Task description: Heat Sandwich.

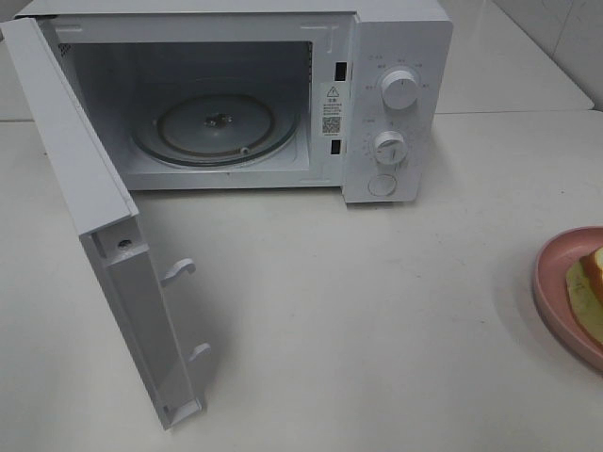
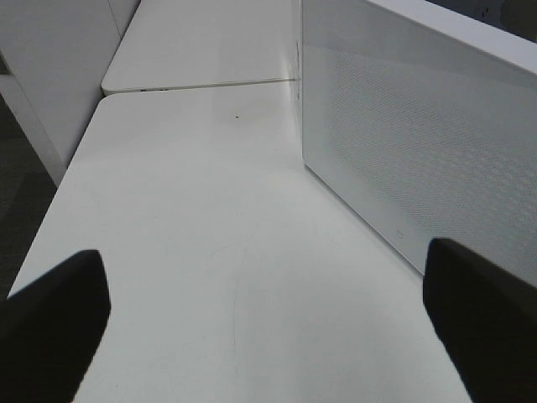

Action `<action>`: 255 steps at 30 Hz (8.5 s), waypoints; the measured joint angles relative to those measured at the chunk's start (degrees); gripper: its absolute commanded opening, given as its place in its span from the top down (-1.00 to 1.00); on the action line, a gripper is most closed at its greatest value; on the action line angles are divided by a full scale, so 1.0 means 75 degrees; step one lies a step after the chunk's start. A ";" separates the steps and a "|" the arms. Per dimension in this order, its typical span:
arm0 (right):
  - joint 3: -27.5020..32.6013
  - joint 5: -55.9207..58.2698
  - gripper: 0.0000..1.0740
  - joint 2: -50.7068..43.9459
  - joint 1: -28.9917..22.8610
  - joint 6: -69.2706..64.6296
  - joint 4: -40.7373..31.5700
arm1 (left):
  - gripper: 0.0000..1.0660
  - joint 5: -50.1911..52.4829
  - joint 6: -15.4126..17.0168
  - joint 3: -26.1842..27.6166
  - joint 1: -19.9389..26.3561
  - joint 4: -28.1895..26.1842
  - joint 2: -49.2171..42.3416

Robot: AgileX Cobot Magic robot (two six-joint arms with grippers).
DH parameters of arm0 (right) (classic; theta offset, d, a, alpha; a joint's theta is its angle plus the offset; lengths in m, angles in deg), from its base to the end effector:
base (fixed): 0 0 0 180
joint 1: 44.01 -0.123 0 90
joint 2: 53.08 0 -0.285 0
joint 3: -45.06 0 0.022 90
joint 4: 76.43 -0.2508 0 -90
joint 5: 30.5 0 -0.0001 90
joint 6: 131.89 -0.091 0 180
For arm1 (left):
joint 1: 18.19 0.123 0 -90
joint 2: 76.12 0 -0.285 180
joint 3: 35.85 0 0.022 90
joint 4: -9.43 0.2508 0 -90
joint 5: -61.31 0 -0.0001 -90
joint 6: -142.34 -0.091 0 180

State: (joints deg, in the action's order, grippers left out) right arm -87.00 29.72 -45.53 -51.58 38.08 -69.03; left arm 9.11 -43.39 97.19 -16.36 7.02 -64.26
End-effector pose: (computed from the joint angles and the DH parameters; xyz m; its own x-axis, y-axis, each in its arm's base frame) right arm -0.0054 -0.0110 0.2816 -0.4276 0.0539 -0.9024 0.0164 0.9985 0.0518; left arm 0.0092 -0.0027 0.2976 -0.3572 0.0627 -0.9319 0.0256 0.9980 0.0574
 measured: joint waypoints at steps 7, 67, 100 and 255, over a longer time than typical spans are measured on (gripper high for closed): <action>0.0000 0.0000 -0.42 0.0000 0.0000 0.0000 0.0000 | -0.17 0.0924 0.0000 0.0000 0.0000 0.0000 0.0970; 0.0000 0.0000 -0.42 0.0000 0.0000 0.0000 0.0000 | 1.00 1.3491 0.1276 -0.1910 -0.1268 0.2254 1.0222; 0.0000 0.0000 -0.42 0.0000 0.0000 0.0000 -0.0008 | 1.00 1.4179 -0.0680 0.0596 -0.4897 -0.1505 1.2804; 0.0000 -0.0008 -0.42 0.0000 0.0000 0.0000 -0.0023 | -0.86 -0.1161 0.0428 0.2177 0.0000 0.0023 0.6608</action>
State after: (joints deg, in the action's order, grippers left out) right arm -87.00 29.67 -45.53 -51.58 38.08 -69.21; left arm 0.40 -40.18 113.52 -16.36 7.19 -14.70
